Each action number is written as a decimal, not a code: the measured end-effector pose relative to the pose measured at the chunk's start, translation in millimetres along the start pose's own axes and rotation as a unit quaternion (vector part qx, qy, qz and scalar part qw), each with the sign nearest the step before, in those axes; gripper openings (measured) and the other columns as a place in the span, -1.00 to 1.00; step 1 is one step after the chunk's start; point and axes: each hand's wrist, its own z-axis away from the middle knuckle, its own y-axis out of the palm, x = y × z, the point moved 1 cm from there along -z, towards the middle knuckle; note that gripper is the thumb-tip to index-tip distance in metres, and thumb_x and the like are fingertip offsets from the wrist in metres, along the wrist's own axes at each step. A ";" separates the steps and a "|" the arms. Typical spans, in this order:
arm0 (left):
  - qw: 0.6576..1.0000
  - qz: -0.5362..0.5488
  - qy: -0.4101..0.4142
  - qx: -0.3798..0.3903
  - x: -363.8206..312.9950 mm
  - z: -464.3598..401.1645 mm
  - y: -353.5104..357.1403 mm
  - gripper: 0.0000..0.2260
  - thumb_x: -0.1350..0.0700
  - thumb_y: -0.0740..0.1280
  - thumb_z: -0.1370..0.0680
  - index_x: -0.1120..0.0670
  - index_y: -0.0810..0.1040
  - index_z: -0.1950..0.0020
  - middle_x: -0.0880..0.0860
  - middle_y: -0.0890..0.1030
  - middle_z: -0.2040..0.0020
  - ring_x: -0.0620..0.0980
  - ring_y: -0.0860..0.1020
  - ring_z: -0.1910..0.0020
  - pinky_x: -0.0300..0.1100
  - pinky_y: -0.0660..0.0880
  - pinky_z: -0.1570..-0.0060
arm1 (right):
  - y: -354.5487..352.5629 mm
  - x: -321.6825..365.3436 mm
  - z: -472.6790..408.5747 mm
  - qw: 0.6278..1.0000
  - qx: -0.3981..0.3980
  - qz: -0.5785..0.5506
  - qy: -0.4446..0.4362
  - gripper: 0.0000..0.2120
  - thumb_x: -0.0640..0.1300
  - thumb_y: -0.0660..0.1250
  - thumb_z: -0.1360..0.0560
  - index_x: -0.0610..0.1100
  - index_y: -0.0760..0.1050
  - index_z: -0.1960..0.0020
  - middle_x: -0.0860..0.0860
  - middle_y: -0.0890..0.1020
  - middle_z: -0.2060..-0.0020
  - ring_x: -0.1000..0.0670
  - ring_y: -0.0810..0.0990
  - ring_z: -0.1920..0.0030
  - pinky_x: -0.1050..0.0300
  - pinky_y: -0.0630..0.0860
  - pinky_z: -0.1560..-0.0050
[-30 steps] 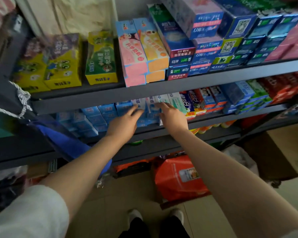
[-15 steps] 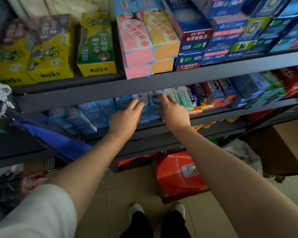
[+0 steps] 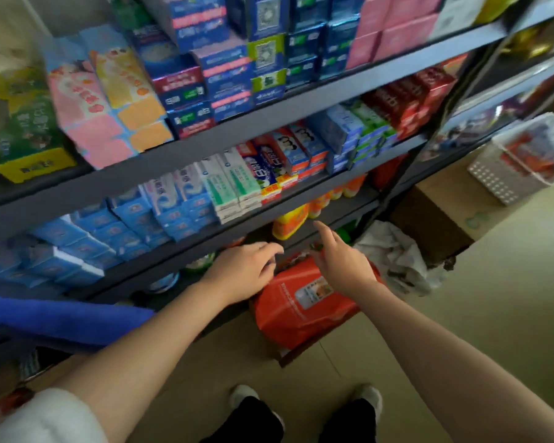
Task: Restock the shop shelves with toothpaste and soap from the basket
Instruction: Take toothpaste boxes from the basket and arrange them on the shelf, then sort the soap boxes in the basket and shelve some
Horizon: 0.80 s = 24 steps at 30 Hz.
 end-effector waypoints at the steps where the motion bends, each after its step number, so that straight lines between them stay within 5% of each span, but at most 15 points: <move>1: 0.999 -0.002 0.019 0.032 -21.3 -11.3 2.4 -0.70 0.05 0.14 -0.58 -0.05 0.36 -0.32 -0.05 0.53 -0.19 0.02 0.55 -0.02 -0.11 0.47 0.12 | -5.3 -22.0 9.7 1.000 -0.010 -0.007 0.021 -0.48 0.02 0.10 -0.59 -0.03 0.03 -0.49 -0.11 0.46 -0.27 -0.23 0.61 0.09 -0.01 0.44 0.33; 6: 0.988 -0.056 0.114 0.089 -141.4 -75.5 24.2 -0.69 0.04 0.17 -0.56 -0.02 0.39 -0.30 0.00 0.53 -0.20 0.05 0.50 -0.16 -0.09 0.44 0.00 | -38.8 -147.2 63.4 0.993 -0.043 -0.032 0.105 -0.61 0.05 0.11 -0.57 -0.08 0.27 -0.34 -0.11 0.61 -0.04 -0.19 0.59 -0.01 -0.08 0.54 0.16; 13: 0.981 -0.110 0.144 0.073 -303.3 -173.1 75.3 -0.72 0.03 0.12 -0.58 0.03 0.40 -0.26 0.05 0.54 -0.17 0.10 0.52 -0.12 -0.04 0.50 0.05 | -113.3 -325.4 129.3 0.979 -0.062 -0.044 0.191 -0.67 0.03 0.15 -0.56 -0.13 0.36 -0.23 -0.11 0.59 -0.05 -0.17 0.55 -0.07 -0.06 0.53 0.05; 18: 0.983 -0.087 0.149 0.069 -378.0 -234.1 100.8 -0.73 0.03 0.11 -0.59 0.03 0.40 -0.26 0.04 0.54 -0.14 0.05 0.54 -0.03 -0.09 0.48 0.17 | -159.1 -414.3 152.1 0.969 -0.097 -0.058 0.221 -0.66 0.02 0.17 -0.56 -0.15 0.39 -0.23 -0.10 0.60 -0.06 -0.16 0.54 -0.09 -0.06 0.51 0.00; 24: 0.976 -0.107 0.153 0.113 -419.5 -323.8 124.7 -0.70 0.02 0.16 -0.56 0.01 0.39 -0.28 0.04 0.48 -0.20 0.09 0.52 -0.11 -0.04 0.50 0.03 | -203.7 -508.3 137.3 0.952 -0.142 -0.094 0.254 -0.66 0.01 0.17 -0.56 -0.13 0.38 -0.26 -0.08 0.61 -0.06 -0.13 0.55 -0.09 -0.03 0.51 0.00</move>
